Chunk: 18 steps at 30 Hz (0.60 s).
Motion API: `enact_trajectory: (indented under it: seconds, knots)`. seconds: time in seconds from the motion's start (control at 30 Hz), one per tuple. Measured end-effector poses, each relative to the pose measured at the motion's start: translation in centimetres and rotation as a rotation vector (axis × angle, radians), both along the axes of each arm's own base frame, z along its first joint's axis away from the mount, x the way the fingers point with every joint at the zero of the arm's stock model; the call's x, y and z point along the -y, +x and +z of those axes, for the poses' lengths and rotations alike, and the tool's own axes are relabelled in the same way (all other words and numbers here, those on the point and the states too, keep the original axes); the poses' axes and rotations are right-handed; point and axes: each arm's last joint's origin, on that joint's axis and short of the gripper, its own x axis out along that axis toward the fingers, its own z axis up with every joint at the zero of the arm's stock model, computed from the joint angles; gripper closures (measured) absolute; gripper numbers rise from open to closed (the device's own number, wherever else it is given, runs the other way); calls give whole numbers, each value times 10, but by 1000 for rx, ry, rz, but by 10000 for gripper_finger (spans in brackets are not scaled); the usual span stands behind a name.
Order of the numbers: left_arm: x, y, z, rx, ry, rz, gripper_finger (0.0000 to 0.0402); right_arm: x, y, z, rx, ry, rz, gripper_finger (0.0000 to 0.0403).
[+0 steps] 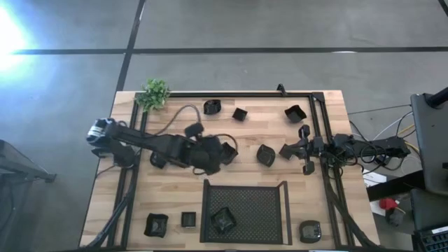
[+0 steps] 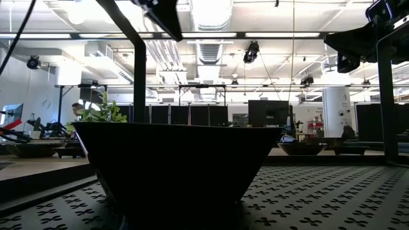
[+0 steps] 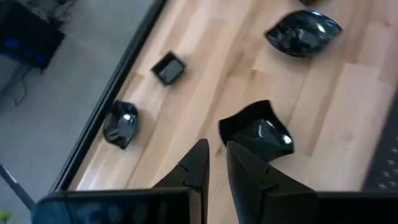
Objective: Pick & Place Mini shaped plates
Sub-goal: Put the leaf-shaped bowl on the shelf
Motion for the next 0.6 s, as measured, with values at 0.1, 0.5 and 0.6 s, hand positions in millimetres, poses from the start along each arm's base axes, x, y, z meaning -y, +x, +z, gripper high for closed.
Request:
enact_trajectory:
  seconds: [0.1,0.5,0.6]
  knots:
    - [-5,-18,-4,63,-21,16,351,0,0,1,7,6,1,394]
    - [-15,-68,-37,357,-89,-2,351,2,-1,6,52,57,-56,394]
    - [-15,-75,-44,381,-91,-15,351,3,-3,18,82,28,-78,394]
